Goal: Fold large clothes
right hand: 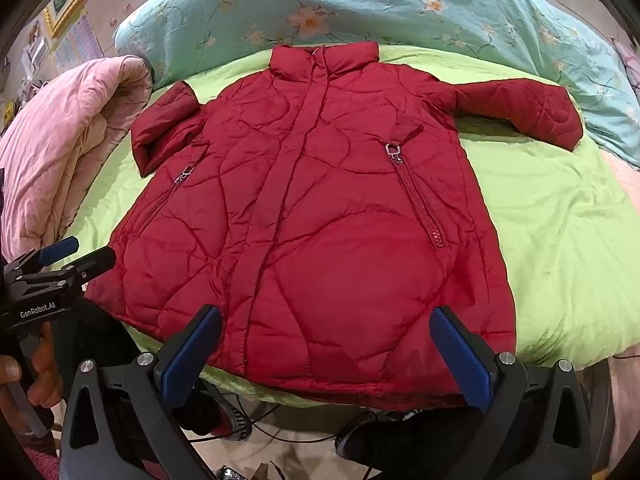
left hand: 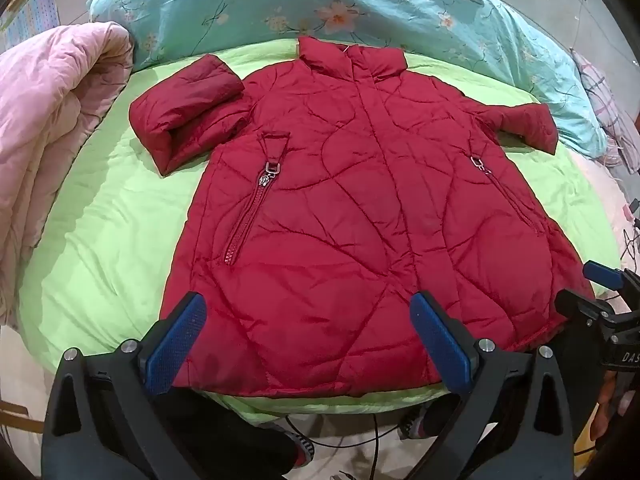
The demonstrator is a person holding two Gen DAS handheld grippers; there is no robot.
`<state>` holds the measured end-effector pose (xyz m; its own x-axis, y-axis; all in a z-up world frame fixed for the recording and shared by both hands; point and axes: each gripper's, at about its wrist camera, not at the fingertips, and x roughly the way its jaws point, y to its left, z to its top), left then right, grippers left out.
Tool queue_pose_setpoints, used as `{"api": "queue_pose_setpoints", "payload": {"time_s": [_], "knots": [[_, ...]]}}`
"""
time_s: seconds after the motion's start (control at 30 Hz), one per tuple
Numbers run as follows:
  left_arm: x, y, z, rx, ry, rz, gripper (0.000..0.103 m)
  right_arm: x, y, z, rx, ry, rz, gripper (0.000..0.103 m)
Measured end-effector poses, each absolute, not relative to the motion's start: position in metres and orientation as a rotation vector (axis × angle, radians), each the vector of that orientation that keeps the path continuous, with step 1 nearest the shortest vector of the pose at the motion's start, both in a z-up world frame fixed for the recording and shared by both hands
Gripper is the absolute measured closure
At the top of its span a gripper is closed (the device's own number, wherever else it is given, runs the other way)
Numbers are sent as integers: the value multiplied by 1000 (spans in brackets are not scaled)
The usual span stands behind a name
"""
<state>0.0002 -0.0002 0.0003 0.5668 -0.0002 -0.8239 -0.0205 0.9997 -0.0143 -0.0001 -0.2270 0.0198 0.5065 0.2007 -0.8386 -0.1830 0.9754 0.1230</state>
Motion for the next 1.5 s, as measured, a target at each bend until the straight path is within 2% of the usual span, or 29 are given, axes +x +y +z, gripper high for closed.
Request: {"api": "queue_pose_setpoints", "payload": {"time_s": [1.2, 1.5], "knots": [[2, -6, 4, -13, 936, -4, 1, 2, -225, 27, 25, 981, 244, 0], [3, -6, 5, -7, 947, -1, 1, 3, -223, 26, 9, 1037, 232, 0]]}}
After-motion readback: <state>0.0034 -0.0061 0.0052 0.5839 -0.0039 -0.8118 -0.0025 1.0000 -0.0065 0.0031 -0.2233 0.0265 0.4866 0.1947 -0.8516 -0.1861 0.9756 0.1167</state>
